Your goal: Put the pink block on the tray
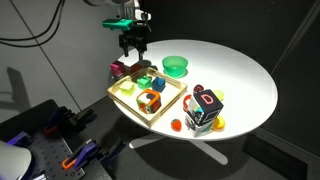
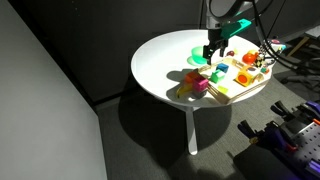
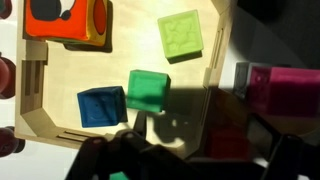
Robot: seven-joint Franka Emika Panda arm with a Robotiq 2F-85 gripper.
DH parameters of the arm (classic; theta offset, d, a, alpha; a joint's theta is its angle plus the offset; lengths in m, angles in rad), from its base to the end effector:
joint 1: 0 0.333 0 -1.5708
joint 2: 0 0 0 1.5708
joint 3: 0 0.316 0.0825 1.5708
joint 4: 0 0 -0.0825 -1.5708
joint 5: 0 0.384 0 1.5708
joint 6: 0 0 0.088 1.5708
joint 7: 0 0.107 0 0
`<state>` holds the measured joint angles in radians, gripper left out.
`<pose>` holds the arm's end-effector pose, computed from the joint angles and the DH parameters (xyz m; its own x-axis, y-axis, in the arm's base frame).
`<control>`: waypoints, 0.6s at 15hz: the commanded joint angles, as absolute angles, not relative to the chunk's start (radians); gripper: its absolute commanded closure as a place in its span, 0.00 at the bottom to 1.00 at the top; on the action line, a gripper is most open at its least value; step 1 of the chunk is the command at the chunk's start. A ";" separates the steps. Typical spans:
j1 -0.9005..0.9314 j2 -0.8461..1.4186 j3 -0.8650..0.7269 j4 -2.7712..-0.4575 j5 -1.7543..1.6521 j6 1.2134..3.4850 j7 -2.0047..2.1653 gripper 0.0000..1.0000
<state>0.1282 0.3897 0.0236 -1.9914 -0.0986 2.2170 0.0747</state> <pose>0.5840 0.0858 0.2528 0.9780 0.1340 -0.1599 0.1468 -0.9866 0.0711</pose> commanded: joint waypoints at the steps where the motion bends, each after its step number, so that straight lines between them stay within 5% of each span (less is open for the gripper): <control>1: 0.157 0.442 0.033 -1.948 -0.137 2.266 0.120 0.00; 9: 0.223 0.499 0.036 -1.943 -0.127 2.418 0.206 0.00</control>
<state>0.1996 0.4820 0.0389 -1.9604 -0.1099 2.3876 0.1407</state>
